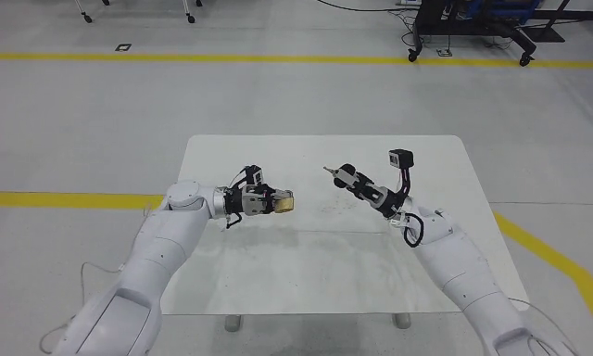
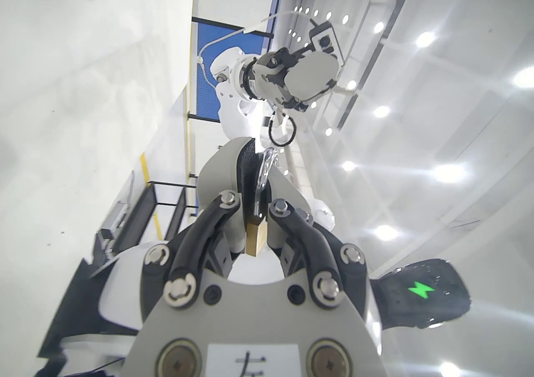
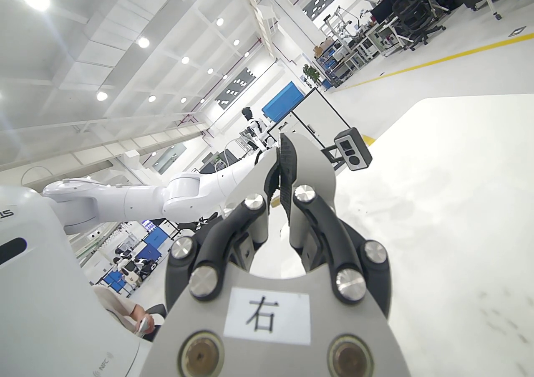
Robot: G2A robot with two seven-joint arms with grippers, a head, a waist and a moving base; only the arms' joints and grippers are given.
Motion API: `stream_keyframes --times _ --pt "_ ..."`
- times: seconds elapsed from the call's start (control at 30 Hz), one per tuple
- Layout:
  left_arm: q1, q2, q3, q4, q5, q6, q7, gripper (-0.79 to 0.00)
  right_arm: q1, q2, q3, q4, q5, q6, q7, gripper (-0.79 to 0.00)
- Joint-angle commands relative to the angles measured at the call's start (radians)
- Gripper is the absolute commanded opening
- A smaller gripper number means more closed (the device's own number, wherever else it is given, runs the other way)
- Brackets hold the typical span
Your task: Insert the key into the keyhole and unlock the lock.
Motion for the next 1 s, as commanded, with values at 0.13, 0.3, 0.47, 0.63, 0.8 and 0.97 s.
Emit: stream_keyframes --times 0.13,0.3,0.47,0.63,0.8,0.97 --pt "-0.067 -0.043 0.065 -0.015 0.011 0.197 0.100 -0.785 -0.061 0.008 0.058 -0.049 -0.079 0.042 -0.121 -0.785" --pt "-0.111 -0.069 0.074 0.022 -0.025 0.224 0.165 -0.785 -0.107 0.017 0.102 -0.087 -0.105 0.060 -0.165 -0.785" --pt "-0.111 -0.069 0.074 0.022 -0.025 0.224 0.165 -0.785 -0.107 0.017 0.102 -0.087 -0.105 0.060 -0.165 -0.785" --pt "-0.111 -0.069 0.074 0.022 -0.025 0.224 0.165 -0.785 -0.107 0.017 0.102 -0.087 -0.105 0.060 -0.165 -0.785" --pt "-0.097 -0.068 0.081 -0.001 -0.008 0.269 0.199 -0.785 -0.098 0.022 0.125 -0.103 -0.241 0.108 -0.194 -0.785" --pt "-0.101 -0.066 0.088 -0.019 0.025 0.361 0.233 -0.785 -0.092 0.029 0.153 -0.205 -0.612 0.151 -0.267 -0.785"
